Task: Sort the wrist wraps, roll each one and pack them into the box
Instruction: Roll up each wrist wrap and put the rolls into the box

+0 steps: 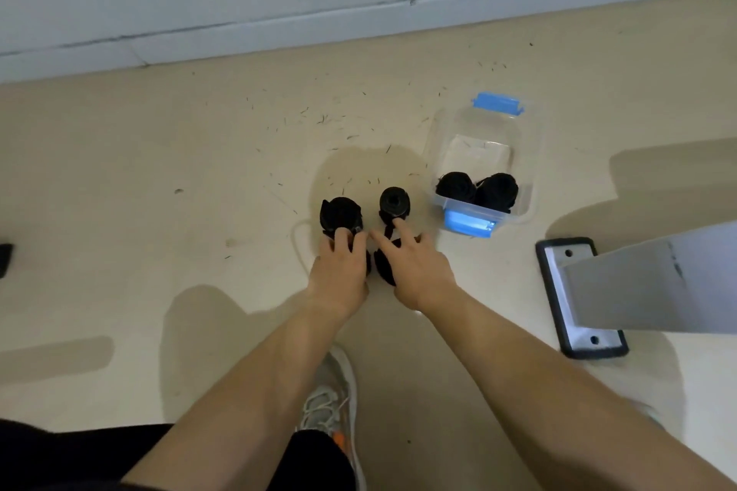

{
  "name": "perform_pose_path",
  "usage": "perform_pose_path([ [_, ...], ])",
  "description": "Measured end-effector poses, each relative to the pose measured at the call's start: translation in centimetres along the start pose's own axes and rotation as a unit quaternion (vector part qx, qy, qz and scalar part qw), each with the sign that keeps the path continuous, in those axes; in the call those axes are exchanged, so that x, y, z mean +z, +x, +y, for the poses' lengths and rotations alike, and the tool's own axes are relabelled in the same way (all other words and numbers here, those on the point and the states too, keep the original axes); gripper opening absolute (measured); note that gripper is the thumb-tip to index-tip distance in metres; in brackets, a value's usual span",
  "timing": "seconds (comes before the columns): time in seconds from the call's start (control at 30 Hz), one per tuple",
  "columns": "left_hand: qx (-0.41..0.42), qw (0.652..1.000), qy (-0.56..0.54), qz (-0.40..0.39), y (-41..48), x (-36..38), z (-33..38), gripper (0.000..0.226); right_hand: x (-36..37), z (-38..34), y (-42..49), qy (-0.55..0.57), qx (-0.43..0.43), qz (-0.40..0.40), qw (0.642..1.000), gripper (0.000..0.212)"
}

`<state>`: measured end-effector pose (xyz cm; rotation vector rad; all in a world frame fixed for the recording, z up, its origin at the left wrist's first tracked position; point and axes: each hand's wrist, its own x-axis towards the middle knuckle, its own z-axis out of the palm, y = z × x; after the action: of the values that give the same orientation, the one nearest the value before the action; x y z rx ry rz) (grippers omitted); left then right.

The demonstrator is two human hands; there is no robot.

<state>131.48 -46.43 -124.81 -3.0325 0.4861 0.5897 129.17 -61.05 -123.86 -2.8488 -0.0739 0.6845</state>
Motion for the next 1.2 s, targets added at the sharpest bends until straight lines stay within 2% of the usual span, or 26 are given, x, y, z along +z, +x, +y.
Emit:
perform_pose_path([
  [0.17, -0.01, 1.0, -0.022, 0.009, 0.8, 0.8, -0.9, 0.054, 0.0, 0.7, 0.4, -0.074, -0.013, 0.007, 0.997, 0.061],
  [0.27, 0.005, 1.0, -0.019, -0.009, 0.2, 1.0, -0.8, 0.053, 0.1, 1.3, -0.1, -0.103, -0.023, 0.001, 0.994, 0.056],
  [0.47, 0.022, 0.997, -0.052, -0.058, -0.6, -0.9, -0.3, 0.056, -1.6, 2.6, -2.7, -0.009, 0.012, -0.032, 0.999, 0.058],
  [0.57, 0.035, 0.995, -0.079, -0.05, -0.1, -3.7, 0.0, 0.058, -4.0, 3.2, -4.5, 0.054, 0.03, -0.014, 0.998, 0.053],
  [0.67, 0.032, 0.994, -0.105, -0.008, 0.7, -7.5, 0.9, 0.059, -7.5, 4.1, -6.0, 0.122, 0.047, 0.032, 0.991, 0.043],
  [0.87, 0.065, 0.982, -0.153, 0.091, 3.9, -15.1, 5.0, 0.058, -14.8, 8.6, -6.2, 0.202, 0.108, 0.137, 0.964, 0.052],
  [0.97, 0.078, 0.971, -0.196, 0.112, 6.2, -17.3, 7.5, 0.058, -17.0, 11.2, -4.8, 0.215, 0.149, 0.189, 0.946, 0.057],
  [1.2, 0.126, 0.962, -0.192, 0.145, 12.7, -16.8, 12.6, 0.057, -17.3, 16.3, 1.1, 0.224, 0.192, 0.217, 0.93, 0.066],
])
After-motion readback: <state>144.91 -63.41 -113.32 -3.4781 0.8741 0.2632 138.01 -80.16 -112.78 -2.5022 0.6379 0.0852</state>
